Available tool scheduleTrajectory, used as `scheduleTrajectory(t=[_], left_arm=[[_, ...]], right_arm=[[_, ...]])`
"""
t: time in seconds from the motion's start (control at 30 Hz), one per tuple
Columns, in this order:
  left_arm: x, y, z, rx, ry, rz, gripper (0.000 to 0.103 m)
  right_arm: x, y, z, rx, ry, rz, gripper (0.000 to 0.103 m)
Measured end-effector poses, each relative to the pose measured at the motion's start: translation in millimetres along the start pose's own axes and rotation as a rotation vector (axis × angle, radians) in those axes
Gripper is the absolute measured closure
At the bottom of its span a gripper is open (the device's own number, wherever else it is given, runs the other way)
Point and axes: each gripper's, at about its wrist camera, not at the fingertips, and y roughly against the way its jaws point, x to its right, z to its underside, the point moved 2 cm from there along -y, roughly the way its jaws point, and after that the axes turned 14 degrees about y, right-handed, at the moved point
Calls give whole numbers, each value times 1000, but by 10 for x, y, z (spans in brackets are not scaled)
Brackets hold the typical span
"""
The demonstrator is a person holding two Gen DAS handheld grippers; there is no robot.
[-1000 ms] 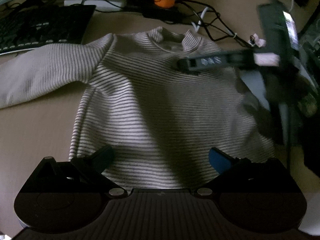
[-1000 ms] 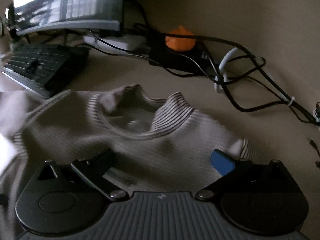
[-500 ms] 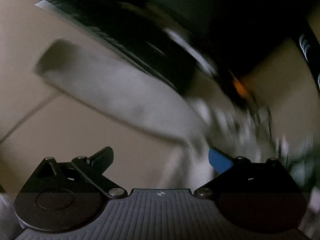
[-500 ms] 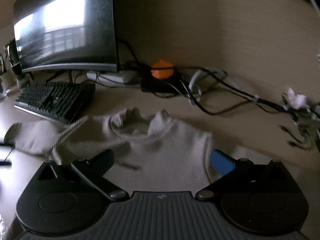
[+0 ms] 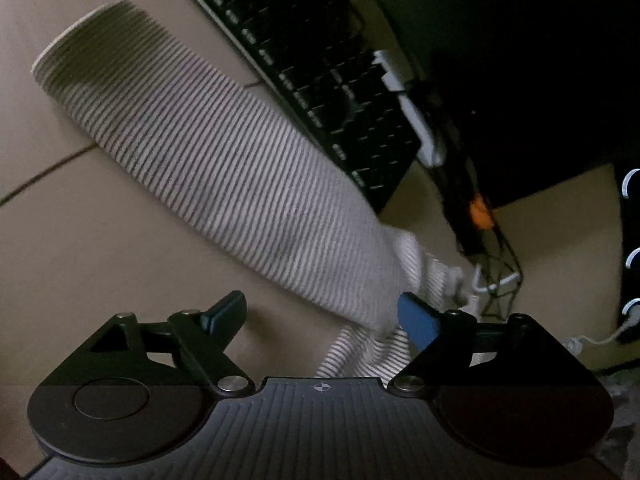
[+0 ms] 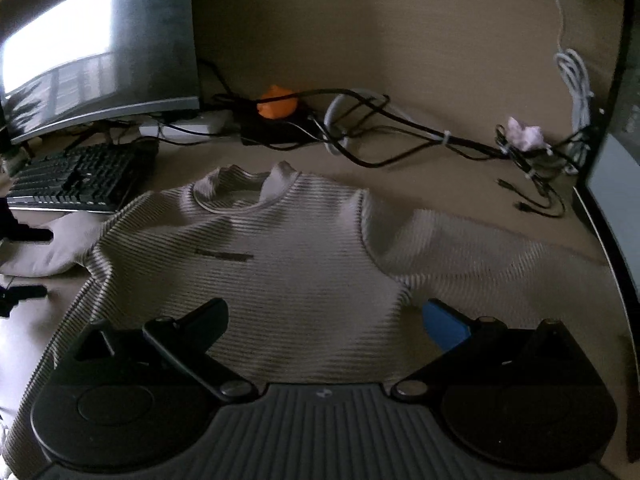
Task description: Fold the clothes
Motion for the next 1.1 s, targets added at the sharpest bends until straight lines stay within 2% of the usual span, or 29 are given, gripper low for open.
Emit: scheduleTrajectory(t=[0.13,0.23,0.33,0.43,0.5,0.57,0.7,0.83,0.9,0.97,1.03,1.1], left_arm=[[44,25,-141,136,-41,-65,17],[-2,99,-282,244,-53,-107,23],[-62,146,-421,335,-73,-141,35],[-102,172,-520,388,-97,-172,56],[-59,198,-529,413,-132,-185,76],[79,237,-474,445,-222,-195,80],[560,228,-213,512,-480,-211,90],[1116,158,284,518,-717,-150,92],[1376,72,640,482,-833,-80,92],[1554,-36,1023,424,-935,-8,92],[1666,-178,1466,330,-1043,61,92],[1681,-333,1843,233,-1138,91,82]], right_arm=[[-53,83,66,9,0,27,0],[-113,143,116,11,15,35,0],[-147,173,160,4,28,47,0],[-131,205,185,5,20,55,0],[-111,229,196,11,14,59,0],[-73,250,212,17,4,62,0],[60,280,248,29,-40,74,0],[219,309,291,46,-97,80,0],[293,327,324,53,-116,85,0],[376,334,363,55,-141,92,0],[463,339,406,55,-164,99,0],[560,341,451,54,-189,109,0]])
